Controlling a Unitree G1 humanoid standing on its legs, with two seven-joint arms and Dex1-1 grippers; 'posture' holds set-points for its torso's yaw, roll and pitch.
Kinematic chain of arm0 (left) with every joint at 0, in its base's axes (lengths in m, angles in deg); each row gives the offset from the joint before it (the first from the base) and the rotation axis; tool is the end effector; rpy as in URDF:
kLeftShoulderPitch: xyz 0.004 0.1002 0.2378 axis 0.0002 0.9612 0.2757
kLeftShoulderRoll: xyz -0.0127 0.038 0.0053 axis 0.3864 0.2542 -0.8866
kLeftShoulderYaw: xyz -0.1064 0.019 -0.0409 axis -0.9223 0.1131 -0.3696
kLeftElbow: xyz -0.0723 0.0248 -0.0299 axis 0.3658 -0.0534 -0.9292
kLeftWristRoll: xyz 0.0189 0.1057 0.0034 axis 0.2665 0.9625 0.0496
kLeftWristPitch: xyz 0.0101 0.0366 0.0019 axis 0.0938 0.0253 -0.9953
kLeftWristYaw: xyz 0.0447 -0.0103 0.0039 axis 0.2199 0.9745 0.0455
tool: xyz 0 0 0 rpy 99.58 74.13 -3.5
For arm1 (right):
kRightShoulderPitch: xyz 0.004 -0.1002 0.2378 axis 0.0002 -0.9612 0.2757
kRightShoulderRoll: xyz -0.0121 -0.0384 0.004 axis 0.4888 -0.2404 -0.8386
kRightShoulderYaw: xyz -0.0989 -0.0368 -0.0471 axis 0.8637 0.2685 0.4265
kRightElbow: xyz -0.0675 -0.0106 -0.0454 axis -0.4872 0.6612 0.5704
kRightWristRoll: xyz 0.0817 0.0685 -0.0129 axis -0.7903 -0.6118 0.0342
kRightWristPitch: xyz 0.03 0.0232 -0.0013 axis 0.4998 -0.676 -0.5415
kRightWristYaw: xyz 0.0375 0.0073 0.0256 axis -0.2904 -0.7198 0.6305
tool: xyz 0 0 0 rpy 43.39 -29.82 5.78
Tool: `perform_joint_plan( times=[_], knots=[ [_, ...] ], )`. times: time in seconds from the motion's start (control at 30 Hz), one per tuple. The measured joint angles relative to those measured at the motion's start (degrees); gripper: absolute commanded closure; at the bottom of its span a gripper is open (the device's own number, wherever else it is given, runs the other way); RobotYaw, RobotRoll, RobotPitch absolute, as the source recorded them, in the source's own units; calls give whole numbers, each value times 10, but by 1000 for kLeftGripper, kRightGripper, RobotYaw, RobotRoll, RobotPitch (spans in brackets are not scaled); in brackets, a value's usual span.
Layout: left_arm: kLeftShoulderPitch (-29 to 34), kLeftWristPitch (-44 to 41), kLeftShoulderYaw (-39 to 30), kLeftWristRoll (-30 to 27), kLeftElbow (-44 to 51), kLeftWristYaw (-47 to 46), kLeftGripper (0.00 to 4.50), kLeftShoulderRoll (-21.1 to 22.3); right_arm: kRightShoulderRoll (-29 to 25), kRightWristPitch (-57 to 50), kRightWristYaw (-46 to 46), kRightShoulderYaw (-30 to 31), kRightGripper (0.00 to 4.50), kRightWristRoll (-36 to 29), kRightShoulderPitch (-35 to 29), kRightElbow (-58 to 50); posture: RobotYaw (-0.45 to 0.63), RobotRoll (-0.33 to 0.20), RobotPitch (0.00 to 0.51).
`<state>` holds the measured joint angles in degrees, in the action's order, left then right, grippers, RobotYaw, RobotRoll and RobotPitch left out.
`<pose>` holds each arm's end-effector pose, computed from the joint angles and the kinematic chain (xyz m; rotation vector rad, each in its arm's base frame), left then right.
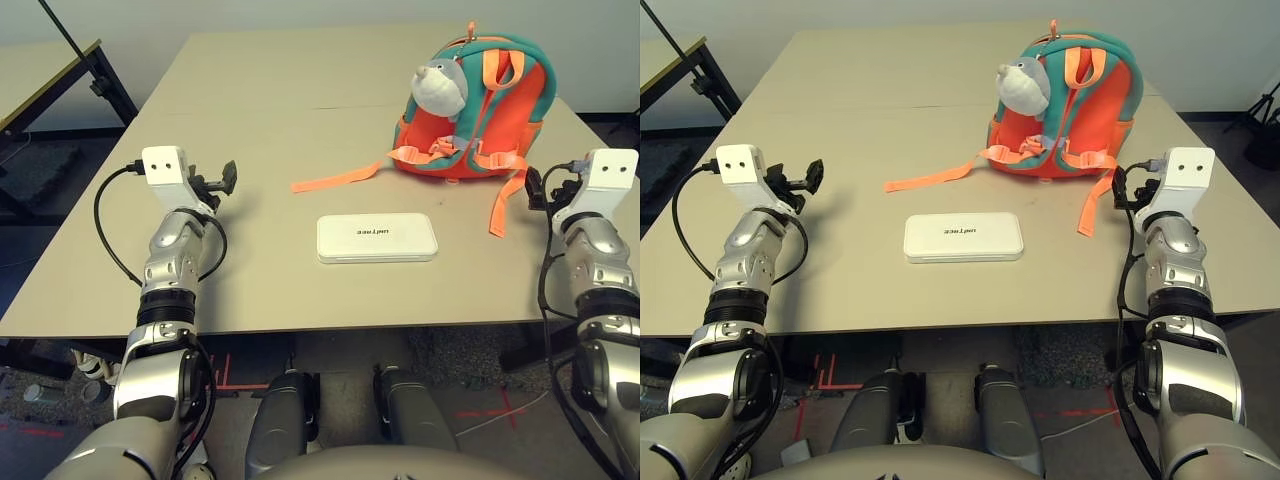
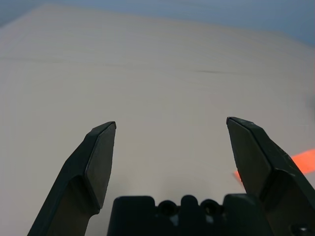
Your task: Put the pencil case into the backpack and zip it.
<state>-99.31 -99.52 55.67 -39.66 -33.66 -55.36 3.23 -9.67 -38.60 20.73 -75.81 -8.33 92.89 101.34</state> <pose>0.3116 0.2527 0.1107 -0.2165 -0.0556 -0.2180 0.2931 -0.3303 0.1010 -0.2608 0.0486 -0.1514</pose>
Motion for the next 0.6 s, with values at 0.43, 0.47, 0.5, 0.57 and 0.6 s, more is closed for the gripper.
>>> perform_joint_plan(
  times=[0.43,0.47,0.5,0.57,0.6],
  knots=[
    [25,-248,14,-105,85,82,0,18,-46,-72,178,80,40,13,-69,-188,-144,0,86],
    [25,-272,13,-117,87,83,0,17,-46,-81,188,84,40,13,-71,-199,-145,0,87],
    [25,-297,10,-132,89,85,0,17,-46,-88,198,90,40,13,-74,-211,-145,0,87],
    [24,-341,5,-156,95,86,0,15,-47,-98,213,97,40,13,-79,-232,-151,0,87],
    [24,-365,1,-168,99,85,0,13,-48,-104,219,98,40,13,-81,-239,-153,0,87]
  ],
)
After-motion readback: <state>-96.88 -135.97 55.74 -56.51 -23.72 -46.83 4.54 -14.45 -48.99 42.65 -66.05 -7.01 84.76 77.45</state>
